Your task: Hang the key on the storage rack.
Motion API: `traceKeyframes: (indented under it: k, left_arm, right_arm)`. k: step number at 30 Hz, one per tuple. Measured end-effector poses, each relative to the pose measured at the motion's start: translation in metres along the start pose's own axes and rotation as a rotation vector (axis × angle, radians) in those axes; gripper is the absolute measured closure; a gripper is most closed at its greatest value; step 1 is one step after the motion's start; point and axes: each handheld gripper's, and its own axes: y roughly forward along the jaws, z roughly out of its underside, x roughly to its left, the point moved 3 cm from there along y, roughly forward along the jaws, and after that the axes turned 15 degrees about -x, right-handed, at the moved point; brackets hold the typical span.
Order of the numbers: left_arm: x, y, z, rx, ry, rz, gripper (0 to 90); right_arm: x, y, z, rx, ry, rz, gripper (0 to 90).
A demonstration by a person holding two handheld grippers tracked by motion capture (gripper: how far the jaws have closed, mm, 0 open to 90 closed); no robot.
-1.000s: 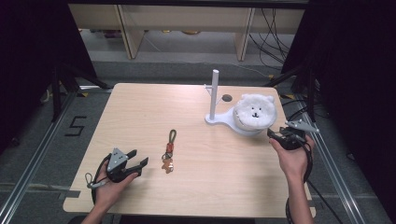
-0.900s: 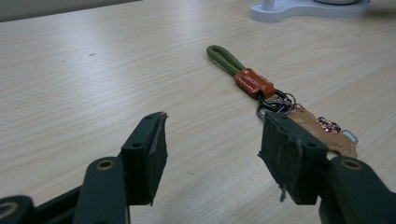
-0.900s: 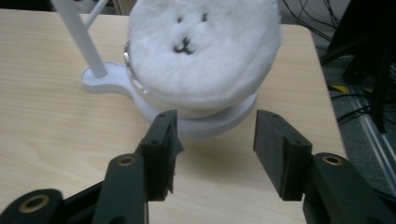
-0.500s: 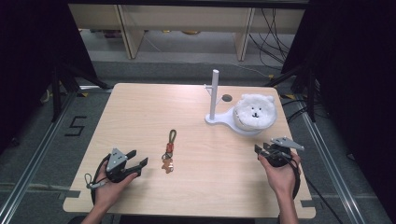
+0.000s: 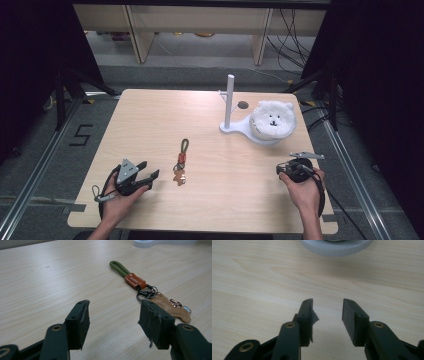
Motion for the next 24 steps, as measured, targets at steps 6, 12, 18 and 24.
traceKeyframes:
  k: [6, 12, 18, 24]
  left_arm:
    - [-0.002, 0.001, -0.006, 0.120, -0.046, 0.018, 40.6]
    - [-0.005, 0.017, -0.025, 0.330, -0.044, 0.090, 38.3]
    - [-0.017, 0.054, -0.045, 0.463, -0.103, 0.083, 36.0]
    - [-0.019, 0.095, -0.050, 0.655, -0.157, 0.041, 34.7]
  right_arm:
    - [-0.010, -0.007, -0.001, 0.005, -0.029, 0.028, 61.4]
    - [-0.006, -0.011, -0.003, 0.022, 0.004, 0.032, 61.0]
    - [-0.005, -0.006, 0.000, 0.030, -0.017, -0.007, 59.5]
    - [0.000, -0.004, 0.002, 0.048, 0.049, -0.007, 58.8]
